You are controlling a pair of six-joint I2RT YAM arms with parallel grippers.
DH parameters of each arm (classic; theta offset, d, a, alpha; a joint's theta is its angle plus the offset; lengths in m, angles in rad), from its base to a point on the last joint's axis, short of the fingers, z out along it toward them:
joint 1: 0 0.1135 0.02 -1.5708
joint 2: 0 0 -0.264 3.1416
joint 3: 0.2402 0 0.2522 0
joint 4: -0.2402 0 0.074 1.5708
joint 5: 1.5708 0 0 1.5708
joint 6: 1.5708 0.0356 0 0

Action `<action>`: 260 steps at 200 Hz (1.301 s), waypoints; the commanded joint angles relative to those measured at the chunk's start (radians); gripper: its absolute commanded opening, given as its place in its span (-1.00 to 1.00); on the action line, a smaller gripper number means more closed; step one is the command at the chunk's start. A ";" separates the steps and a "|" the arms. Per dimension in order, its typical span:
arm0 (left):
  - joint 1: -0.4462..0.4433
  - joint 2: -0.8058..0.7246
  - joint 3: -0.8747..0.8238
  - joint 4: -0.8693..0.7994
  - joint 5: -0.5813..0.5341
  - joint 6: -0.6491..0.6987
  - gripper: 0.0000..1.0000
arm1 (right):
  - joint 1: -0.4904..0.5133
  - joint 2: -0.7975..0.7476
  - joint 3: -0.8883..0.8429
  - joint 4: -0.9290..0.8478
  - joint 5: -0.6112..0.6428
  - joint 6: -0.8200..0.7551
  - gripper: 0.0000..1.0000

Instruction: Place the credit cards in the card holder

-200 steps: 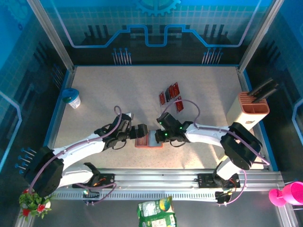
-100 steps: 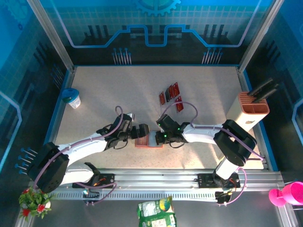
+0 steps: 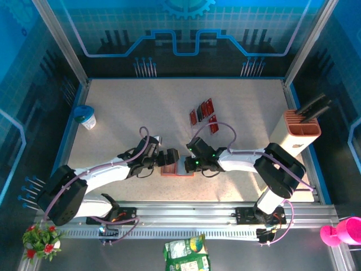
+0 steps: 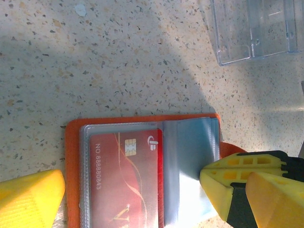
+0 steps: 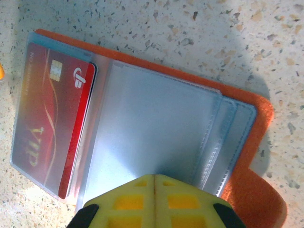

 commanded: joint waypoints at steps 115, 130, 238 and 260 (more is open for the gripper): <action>0.010 0.091 0.015 0.041 0.074 0.007 0.98 | -0.008 0.036 -0.043 -0.040 0.009 0.018 -1.00; 0.010 0.088 0.021 0.047 0.092 0.006 0.99 | -0.007 0.040 -0.043 -0.037 0.008 0.018 -1.00; 0.010 0.018 0.024 0.073 0.157 -0.024 0.98 | -0.008 0.035 -0.039 -0.034 -0.005 0.021 -1.00; 0.010 -0.020 0.013 0.083 0.152 -0.039 0.98 | -0.012 0.002 -0.014 -0.058 -0.012 0.006 -1.00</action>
